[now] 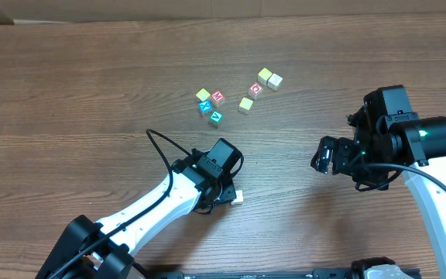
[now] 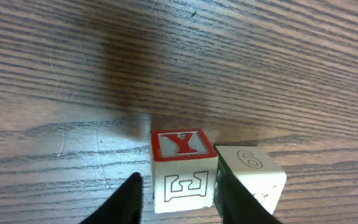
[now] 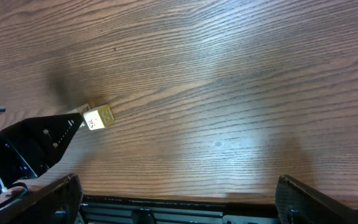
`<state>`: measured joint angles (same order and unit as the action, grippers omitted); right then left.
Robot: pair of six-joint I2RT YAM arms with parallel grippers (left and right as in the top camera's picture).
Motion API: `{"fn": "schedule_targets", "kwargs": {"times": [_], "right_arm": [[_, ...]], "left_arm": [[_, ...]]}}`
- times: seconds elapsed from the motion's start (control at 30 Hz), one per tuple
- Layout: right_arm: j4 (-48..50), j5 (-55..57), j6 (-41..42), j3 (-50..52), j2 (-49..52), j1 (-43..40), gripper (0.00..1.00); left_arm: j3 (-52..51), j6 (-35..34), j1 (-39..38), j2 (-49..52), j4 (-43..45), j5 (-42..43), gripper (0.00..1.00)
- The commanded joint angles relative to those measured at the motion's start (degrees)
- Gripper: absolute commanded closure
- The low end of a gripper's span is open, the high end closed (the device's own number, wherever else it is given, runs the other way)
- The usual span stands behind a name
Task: Flip 5 blocks
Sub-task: 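Lower the 'Y' block beside the '6' block and open the left gripper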
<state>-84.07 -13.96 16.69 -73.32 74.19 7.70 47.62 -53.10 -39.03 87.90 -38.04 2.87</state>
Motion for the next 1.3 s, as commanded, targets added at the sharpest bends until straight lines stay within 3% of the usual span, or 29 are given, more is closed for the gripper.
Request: {"fn": "schedule_targets", "kwargs": {"times": [0.0, 0.2, 0.37, 0.43, 0.83, 1.27], "right_arm": [[0.0, 0.4, -0.2, -0.9, -0.6, 0.3, 0.0], [0.0, 0.4, -0.2, -0.9, -0.6, 0.3, 0.0], [0.0, 0.4, -0.2, -0.9, -0.6, 0.3, 0.0], [0.0, 0.4, -0.2, -0.9, -0.6, 0.3, 0.0], [-0.5, 0.4, -0.2, -0.9, -0.6, 0.3, 0.0], [-0.5, 0.4, -0.2, -0.9, -0.6, 0.3, 0.0]], "left_arm": [[0.0, -1.1, -0.3, -1.1, 0.5, -1.0, 0.69], [1.2, -0.9, 0.4, -6.7, -1.2, -7.5, 0.6], [1.2, -0.9, 3.6, -4.9, -2.6, -7.3, 0.89], [1.2, -0.9, 4.2, -3.1, -2.1, -7.3, 0.96], [1.2, 1.7, 4.5, 7.9, 6.7, -3.9, 0.96], [1.2, 2.6, 4.5, 7.9, 4.8, -1.7, 0.96]]}}
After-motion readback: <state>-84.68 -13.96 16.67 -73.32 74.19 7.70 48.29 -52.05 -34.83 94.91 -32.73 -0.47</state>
